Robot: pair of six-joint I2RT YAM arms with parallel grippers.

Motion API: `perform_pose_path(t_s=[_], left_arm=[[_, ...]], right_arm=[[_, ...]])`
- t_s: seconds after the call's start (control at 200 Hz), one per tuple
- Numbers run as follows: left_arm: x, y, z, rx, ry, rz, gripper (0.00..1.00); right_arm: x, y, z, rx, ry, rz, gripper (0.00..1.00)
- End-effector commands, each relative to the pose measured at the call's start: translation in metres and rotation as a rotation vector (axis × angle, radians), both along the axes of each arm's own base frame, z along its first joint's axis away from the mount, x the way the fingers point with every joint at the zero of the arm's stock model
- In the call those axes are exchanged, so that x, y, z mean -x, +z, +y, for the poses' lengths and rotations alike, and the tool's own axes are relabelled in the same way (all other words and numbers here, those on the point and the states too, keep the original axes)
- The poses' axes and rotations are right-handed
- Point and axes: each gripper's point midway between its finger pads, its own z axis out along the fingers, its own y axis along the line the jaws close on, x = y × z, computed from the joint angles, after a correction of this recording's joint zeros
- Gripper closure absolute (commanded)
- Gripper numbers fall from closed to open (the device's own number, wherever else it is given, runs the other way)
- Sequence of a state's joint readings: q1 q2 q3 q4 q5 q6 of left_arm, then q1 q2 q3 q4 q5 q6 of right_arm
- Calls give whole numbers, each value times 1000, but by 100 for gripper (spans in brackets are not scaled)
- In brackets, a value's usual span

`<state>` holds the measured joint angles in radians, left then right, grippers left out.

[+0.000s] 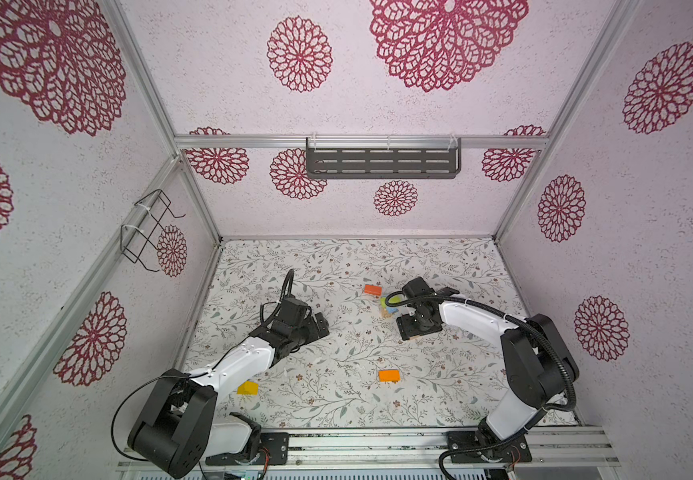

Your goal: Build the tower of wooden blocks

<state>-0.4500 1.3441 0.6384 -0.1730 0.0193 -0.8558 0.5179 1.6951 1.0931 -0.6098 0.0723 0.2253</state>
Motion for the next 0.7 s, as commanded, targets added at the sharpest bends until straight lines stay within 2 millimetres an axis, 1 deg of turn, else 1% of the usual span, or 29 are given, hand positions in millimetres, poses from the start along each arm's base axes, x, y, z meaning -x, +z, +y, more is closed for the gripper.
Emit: perform_pose_path(t_s=[0.0,0.165,0.3,0.455,0.695], left_arm=[[-5,-2,-7,4,-24,-9,3],[-9,-5,-10,-3,-32,1,3],[-12,-5,-11,-13,-38,8,3],[-16,-6,-12,-21,-42,13,3],[-18,-7,-13,-25,-44,22,3]], right_arm=[[0,0,-3,5,27,28,19],[-5,-7,-4,15,35,46,19],[-10,-9,-6,8,29,45,21],[-12,-12,-8,10,27,51,28],[-13,-17,-6,8,28,65,34]])
